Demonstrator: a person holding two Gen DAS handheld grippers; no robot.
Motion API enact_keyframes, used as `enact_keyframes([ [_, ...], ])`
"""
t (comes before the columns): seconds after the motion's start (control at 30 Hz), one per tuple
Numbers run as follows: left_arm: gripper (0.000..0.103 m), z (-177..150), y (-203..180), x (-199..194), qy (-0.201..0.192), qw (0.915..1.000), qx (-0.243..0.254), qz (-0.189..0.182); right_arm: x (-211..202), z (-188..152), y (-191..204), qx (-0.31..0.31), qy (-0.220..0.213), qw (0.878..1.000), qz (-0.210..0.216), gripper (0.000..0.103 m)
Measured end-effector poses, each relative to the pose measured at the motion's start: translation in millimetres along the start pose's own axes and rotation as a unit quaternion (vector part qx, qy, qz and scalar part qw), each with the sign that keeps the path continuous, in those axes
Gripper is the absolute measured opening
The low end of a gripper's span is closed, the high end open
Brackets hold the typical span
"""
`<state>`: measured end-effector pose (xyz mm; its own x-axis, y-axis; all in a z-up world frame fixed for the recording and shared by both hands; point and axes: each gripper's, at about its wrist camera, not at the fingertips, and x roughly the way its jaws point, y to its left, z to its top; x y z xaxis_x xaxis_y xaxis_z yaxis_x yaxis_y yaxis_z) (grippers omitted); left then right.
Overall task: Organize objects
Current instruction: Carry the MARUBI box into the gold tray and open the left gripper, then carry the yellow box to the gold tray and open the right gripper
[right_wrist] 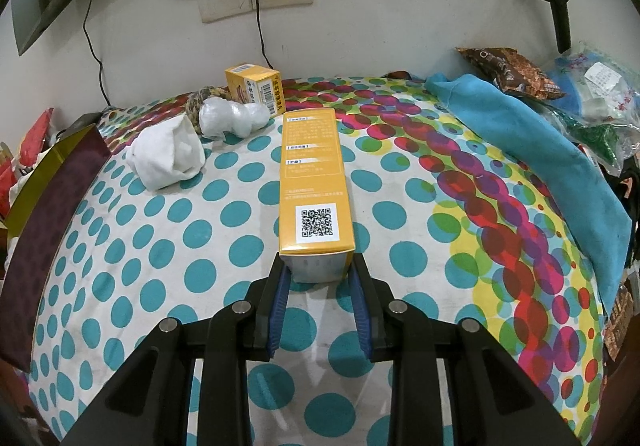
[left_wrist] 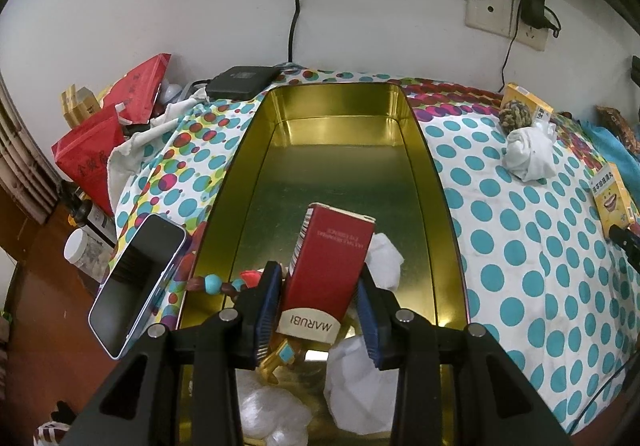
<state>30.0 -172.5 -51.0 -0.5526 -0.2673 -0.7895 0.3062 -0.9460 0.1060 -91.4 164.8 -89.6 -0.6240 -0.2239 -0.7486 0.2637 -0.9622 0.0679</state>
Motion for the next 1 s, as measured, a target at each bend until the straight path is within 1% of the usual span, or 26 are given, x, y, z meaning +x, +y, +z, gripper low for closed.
enact_keyframes([
  [0.37, 0.037, -2, 1, -1, -0.005, 0.9999, -0.011, -0.002, 0, 0, -1, 0.001, 0.0, 1.0, -0.001, 0.027],
  [0.5, 0.04, -5, 1, -4, -0.003, 0.9998, -0.016, -0.008, 0, 1, -3, 0.002, -0.001, 1.0, 0.0, 0.027],
  [0.57, 0.045, -7, 3, -5, 0.0, 0.9997, -0.022, -0.012, 0, 1, -4, 0.004, -0.001, 1.0, 0.001, 0.027],
  [0.7, 0.046, -12, 5, -8, 0.005, 0.9995, -0.025, -0.017, -2, 1, -5, 0.006, -0.002, 1.0, 0.005, 0.027],
  [0.83, 0.046, -16, 8, -20, -0.005, 0.9994, -0.024, -0.023, -5, 1, -4, 0.008, -0.012, 1.0, 0.004, 0.027],
  [0.93, 0.046, -15, 10, -31, -0.018, 0.9994, -0.019, -0.022, -12, 1, -3, 0.007, -0.028, 1.0, 0.009, 0.027],
  [1.0, 0.047, -14, 13, -37, -0.025, 0.999, -0.022, -0.029, -16, 0, -2, 0.004, -0.04, 0.999, 0.013, 0.027],
])
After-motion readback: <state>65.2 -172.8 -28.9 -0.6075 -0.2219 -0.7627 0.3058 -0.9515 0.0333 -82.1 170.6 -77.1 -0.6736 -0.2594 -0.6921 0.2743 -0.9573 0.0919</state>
